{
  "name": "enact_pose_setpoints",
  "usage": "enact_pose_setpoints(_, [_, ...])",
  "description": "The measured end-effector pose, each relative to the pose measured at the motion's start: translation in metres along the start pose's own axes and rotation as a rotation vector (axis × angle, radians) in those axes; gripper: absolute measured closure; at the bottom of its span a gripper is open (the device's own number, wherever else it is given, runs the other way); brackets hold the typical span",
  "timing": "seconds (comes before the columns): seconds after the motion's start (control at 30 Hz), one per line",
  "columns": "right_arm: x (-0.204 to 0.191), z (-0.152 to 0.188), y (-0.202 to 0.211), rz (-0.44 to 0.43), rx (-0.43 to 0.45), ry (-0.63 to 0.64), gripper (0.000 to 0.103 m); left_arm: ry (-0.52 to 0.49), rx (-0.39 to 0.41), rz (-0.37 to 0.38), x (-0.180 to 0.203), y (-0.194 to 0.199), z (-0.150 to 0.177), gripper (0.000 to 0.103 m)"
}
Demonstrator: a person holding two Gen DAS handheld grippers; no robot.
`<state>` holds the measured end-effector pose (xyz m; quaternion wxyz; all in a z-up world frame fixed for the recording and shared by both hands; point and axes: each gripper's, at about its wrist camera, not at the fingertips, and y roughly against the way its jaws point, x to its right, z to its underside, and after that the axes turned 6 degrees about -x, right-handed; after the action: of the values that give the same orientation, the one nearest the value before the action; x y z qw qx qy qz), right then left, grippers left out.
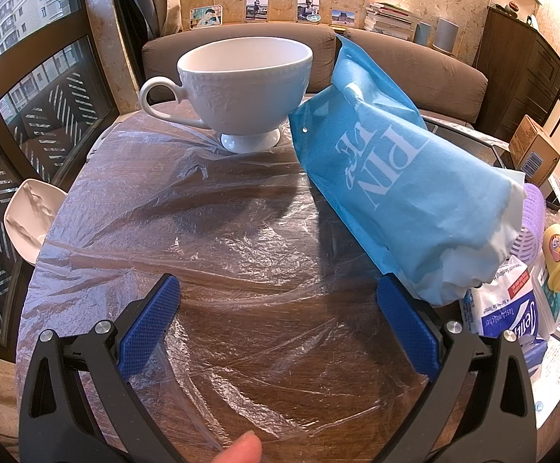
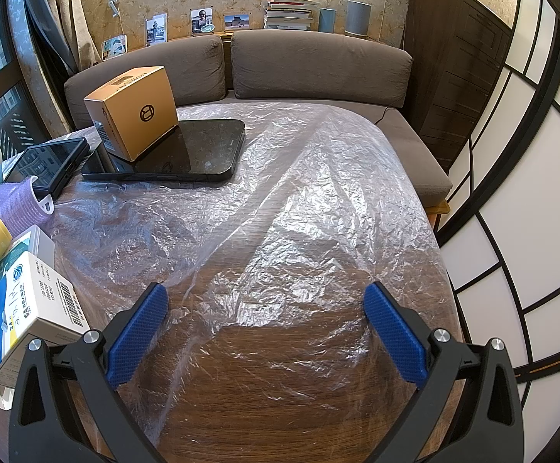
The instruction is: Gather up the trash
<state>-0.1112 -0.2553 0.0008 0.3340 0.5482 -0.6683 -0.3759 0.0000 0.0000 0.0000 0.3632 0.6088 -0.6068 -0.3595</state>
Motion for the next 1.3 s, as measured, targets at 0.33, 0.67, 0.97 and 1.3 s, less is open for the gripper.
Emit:
enact_pose_setpoints(0.33, [-0.0001,0.0000,0.0000,0.000,0.000,0.000,0.004,0.000,0.000,0.000,0.0000,0.0000,0.0000,0.001])
enact_pose_setpoints(0.67, [-0.0001,0.0001,0.0000,0.000,0.000,0.000,0.004,0.000,0.000,0.000,0.0000,0.0000,0.0000,0.001])
enact_pose_setpoints(0.97, [-0.0001,0.0001,0.0000,0.000,0.000,0.000,0.004,0.000,0.000,0.000,0.0000,0.0000,0.0000,0.001])
enact_pose_setpoints(1.3, [-0.0069,0.0013,0.0012,-0.001,-0.001,0.006,0.004,-0.011,-0.009,0.007,-0.0028,0.0047,0.0071,0.001])
